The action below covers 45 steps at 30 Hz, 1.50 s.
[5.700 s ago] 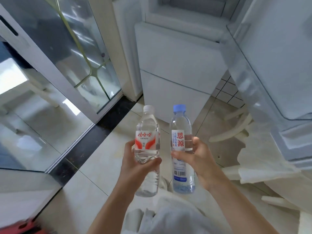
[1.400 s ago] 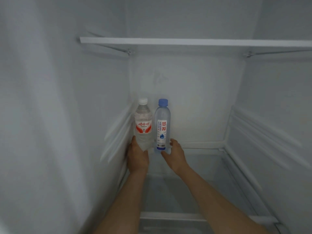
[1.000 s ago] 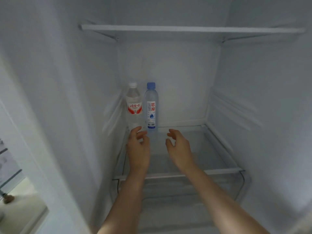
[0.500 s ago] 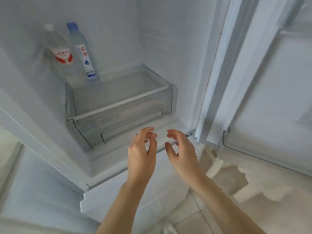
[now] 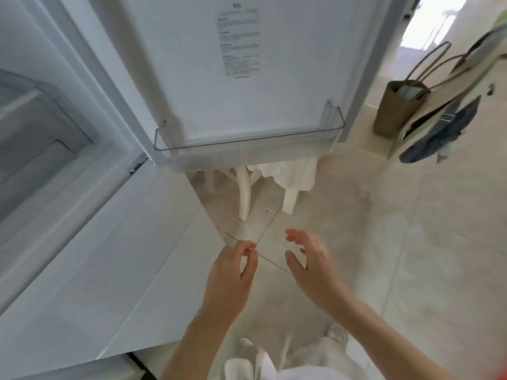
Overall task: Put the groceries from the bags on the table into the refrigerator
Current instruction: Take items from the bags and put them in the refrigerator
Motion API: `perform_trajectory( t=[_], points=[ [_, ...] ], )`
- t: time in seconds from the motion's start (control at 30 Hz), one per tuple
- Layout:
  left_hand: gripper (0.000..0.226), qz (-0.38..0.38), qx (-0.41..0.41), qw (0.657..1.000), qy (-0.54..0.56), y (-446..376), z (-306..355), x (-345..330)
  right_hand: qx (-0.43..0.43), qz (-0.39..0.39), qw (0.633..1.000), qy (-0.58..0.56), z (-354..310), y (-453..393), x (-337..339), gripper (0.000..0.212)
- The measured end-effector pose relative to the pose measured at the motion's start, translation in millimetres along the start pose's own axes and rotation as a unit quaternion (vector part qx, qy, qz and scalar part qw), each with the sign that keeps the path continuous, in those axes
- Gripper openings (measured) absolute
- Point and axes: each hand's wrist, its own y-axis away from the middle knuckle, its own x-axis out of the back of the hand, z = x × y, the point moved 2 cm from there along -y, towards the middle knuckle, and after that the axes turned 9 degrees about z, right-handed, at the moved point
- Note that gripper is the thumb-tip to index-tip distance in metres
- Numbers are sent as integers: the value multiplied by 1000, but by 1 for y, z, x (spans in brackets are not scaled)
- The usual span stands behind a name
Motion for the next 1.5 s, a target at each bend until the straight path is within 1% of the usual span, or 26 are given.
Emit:
perform_trajectory(
  t=[0.07,0.17,0.27,0.33,0.47,0.6,0.8,0.93,1.1,1.27,1.37,1.5],
  points=[
    [20,-41,-10,999,-3,6,18,-35,-41,23,999,10,35,8,39,36],
    [13,-78,-20,997,3,9,54,-88,-101,47,994,22,86,20,98,36],
    [12,-114,-33,993,-10,9,99,-148,-134,59,988,39,135,27,155,36],
    [10,-134,-27,991,5,9,126,-189,-154,59,985,48,167,26,187,36],
    [11,-175,-25,984,4,6,172,-261,-180,66,980,52,214,15,236,36],
    [12,-197,-39,980,-5,-12,207,-305,-207,66,975,51,244,-5,266,35],
    [12,-196,-41,980,-14,-71,228,-343,-225,39,973,41,278,-69,286,35],
    [13,-182,-7,983,-12,-133,231,-362,-214,57,975,30,287,-144,294,35],
    [13,-172,7,985,0,-225,247,-384,-186,64,980,35,285,-247,301,32],
    [15,-119,30,992,43,-310,268,-396,-139,41,989,43,274,-344,305,32],
    [15,-93,49,993,62,-344,275,-401,-115,29,992,45,272,-393,306,30],
    [19,-48,94,991,84,-384,273,-408,-77,-17,995,56,274,-457,298,28]
  ],
)
